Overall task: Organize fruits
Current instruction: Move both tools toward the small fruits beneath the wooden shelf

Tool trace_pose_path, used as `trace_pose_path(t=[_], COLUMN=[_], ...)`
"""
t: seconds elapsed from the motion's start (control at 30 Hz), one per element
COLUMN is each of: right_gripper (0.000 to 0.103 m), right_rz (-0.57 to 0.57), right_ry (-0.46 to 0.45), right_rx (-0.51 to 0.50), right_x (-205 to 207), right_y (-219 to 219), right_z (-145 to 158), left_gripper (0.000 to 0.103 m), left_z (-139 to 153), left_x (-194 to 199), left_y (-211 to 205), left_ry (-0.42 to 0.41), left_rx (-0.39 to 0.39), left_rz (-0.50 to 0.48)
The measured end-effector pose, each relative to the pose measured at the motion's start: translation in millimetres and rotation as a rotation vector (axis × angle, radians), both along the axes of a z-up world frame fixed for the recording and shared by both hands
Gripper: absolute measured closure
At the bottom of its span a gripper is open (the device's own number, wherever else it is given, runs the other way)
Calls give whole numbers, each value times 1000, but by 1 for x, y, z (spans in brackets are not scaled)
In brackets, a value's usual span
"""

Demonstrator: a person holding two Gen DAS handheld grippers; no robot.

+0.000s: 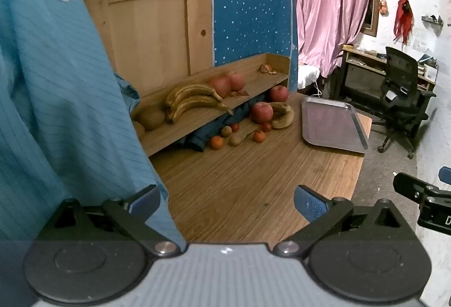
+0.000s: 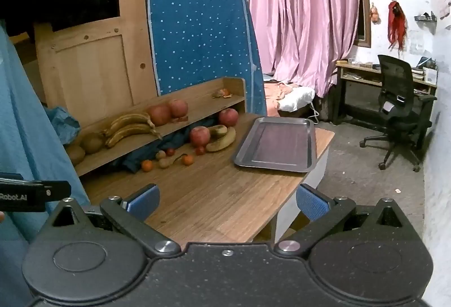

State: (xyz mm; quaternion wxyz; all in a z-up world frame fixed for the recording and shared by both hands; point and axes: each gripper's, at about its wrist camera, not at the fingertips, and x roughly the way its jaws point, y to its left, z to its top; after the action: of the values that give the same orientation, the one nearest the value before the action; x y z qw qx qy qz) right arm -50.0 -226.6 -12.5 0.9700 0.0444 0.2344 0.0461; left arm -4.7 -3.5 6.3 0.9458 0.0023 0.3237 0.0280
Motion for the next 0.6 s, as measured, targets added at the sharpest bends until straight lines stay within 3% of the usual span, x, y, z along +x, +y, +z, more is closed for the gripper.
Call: trace_pose_path(t=[0.6], right_gripper=[1], right_rz=[134], right_ry=[2], right_rx=[-2], right_x=[31], right_y=[-61], right_z=[2], left_gripper=[0], left_z=[0], left_x=[14], left_y=[-40], left_ry=[30], left_rx=[-6], left_rz=[129])
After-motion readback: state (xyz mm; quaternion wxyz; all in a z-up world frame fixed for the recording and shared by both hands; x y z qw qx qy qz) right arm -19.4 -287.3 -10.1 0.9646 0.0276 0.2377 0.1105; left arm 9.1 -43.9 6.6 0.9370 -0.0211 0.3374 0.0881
